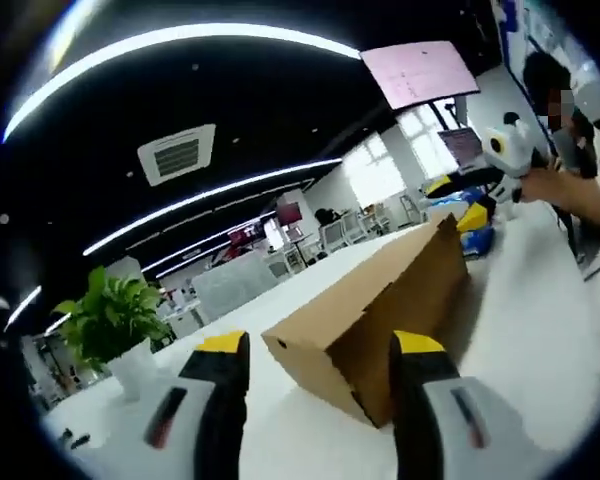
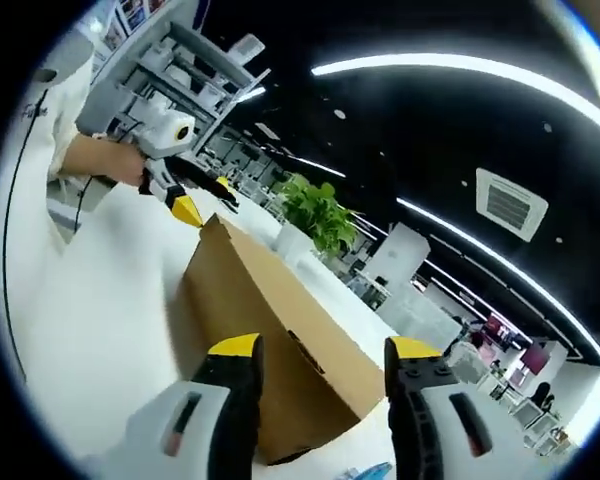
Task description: Operate the shoe box by opening the lid, removing the specified soft item, and placing it in the target area until the item is outside and the box remains undamaged.
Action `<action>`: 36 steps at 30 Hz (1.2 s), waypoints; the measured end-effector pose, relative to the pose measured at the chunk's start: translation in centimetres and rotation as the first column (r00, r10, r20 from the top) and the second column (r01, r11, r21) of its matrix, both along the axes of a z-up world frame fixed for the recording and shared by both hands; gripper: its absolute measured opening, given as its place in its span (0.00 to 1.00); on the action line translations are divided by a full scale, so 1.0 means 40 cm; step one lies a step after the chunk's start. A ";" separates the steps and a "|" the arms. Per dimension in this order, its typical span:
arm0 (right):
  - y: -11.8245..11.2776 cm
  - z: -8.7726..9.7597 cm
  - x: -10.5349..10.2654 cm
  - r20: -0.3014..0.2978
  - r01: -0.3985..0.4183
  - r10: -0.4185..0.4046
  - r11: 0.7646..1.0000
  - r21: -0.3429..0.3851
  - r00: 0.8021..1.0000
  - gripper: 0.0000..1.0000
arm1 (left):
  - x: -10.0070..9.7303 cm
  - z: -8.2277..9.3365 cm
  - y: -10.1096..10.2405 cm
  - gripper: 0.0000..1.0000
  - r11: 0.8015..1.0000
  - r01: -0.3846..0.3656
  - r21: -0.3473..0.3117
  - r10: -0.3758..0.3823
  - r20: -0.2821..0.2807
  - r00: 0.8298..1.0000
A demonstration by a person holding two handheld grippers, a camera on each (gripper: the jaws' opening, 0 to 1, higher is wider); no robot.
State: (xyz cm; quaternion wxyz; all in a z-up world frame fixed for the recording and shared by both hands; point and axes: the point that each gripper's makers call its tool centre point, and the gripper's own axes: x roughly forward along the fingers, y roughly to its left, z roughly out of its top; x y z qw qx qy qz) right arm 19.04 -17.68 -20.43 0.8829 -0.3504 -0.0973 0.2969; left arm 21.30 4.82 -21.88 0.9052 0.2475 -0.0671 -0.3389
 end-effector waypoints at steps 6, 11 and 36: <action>0.007 -0.005 -0.007 0.025 -0.015 0.016 0.999 -0.047 1.000 0.48 | -0.015 0.013 -0.026 0.60 0.999 0.016 0.030 -0.018 0.048 0.999; -0.019 -0.005 -0.004 0.026 -0.005 0.006 0.999 -0.042 1.000 0.48 | -0.020 0.031 -0.023 0.60 0.997 0.003 0.081 -0.010 0.091 0.996; -0.022 -0.021 -0.047 0.177 0.047 0.028 0.911 -0.409 0.984 0.49 | -0.032 0.006 -0.026 0.50 0.896 -0.145 0.420 0.018 0.291 0.957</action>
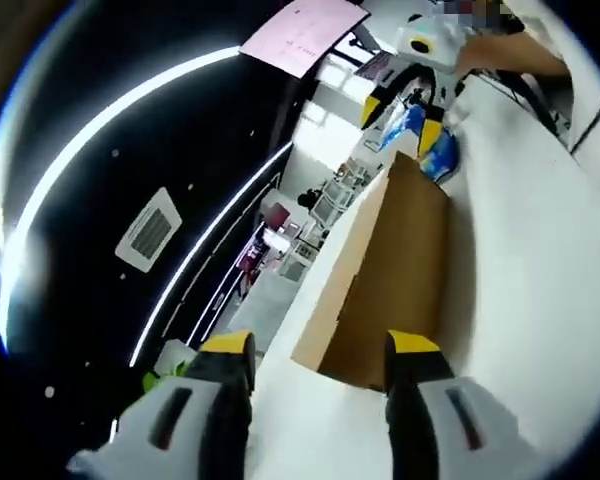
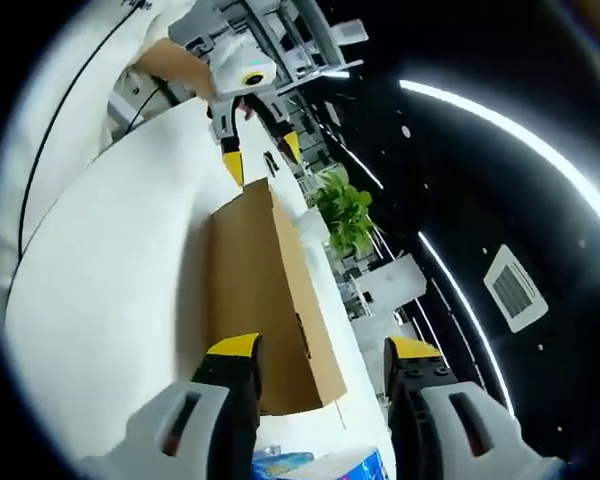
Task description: Operate the shoe box by opening the lid, removing the specified soft item, and placing it in the target area until the item is outside and the box remains undamaged.
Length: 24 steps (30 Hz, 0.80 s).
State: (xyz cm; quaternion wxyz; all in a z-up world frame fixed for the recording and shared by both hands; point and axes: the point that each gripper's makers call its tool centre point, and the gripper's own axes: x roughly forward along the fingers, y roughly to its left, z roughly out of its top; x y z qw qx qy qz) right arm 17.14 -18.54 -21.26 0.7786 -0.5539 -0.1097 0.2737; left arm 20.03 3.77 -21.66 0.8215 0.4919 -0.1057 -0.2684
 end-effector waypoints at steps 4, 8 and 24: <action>0.000 -0.017 0.003 0.009 0.016 -0.016 0.999 -0.035 1.000 0.49 | 0.007 -0.018 -0.002 0.51 1.000 -0.001 -0.001 0.001 -0.016 1.000; 0.004 -0.030 0.005 0.010 0.016 -0.015 0.998 -0.053 1.000 0.48 | 0.015 -0.030 0.000 0.50 0.999 -0.025 0.022 0.025 0.016 1.000; 0.005 -0.036 0.012 0.043 0.034 -0.032 0.998 -0.055 0.999 0.47 | 0.016 -0.041 -0.018 0.51 0.997 -0.034 0.062 0.030 0.060 0.998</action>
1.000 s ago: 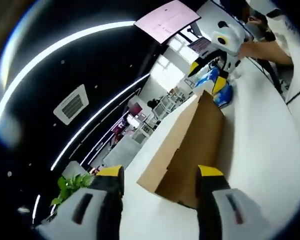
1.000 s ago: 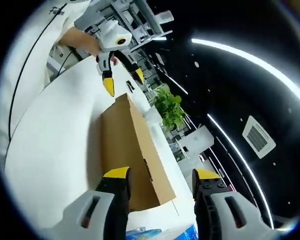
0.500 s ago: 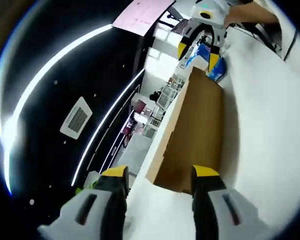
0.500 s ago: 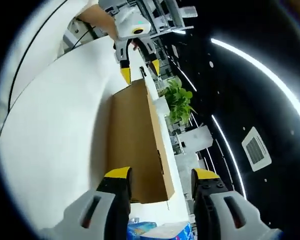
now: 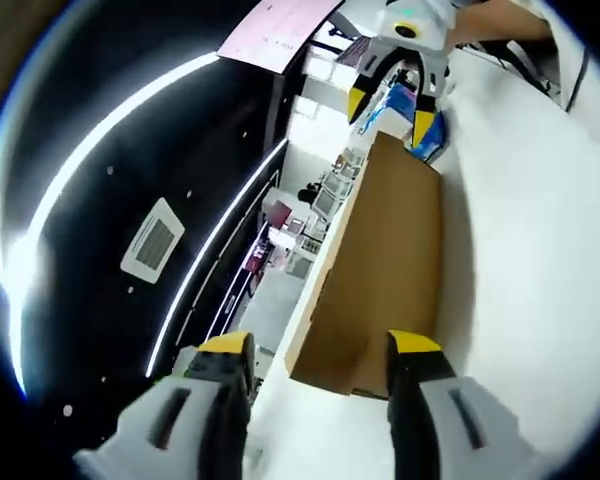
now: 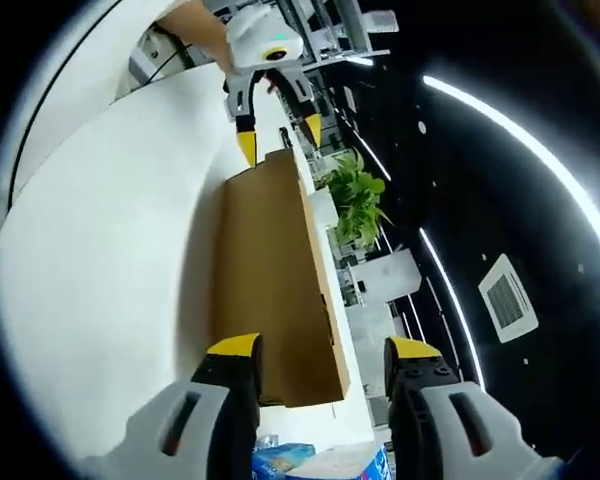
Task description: Operate the shoe box by opening the lid, removing the specified soft item, and placing it in the target area until the item is outside and the box remains undamaged.
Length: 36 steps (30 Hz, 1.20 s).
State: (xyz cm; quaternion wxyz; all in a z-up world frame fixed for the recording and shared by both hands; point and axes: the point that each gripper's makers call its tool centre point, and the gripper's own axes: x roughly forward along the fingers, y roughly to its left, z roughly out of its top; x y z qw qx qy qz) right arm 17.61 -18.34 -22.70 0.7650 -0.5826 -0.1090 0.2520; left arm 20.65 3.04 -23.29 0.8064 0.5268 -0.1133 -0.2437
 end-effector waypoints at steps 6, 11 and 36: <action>-0.014 -0.029 0.014 -0.008 0.023 -0.024 0.999 -0.047 1.000 0.47 | 0.008 -0.027 0.000 0.48 1.000 -0.008 0.004 0.008 -0.034 0.999; 0.008 -0.035 0.028 0.000 0.042 -0.042 0.997 -0.064 0.999 0.43 | 0.016 -0.037 0.003 0.44 0.999 -0.027 0.030 0.027 -0.021 0.999; -0.057 -0.050 0.048 0.015 0.101 -0.100 0.989 -0.110 0.995 0.35 | 0.015 -0.027 0.013 0.35 0.992 -0.057 0.114 0.054 0.027 0.998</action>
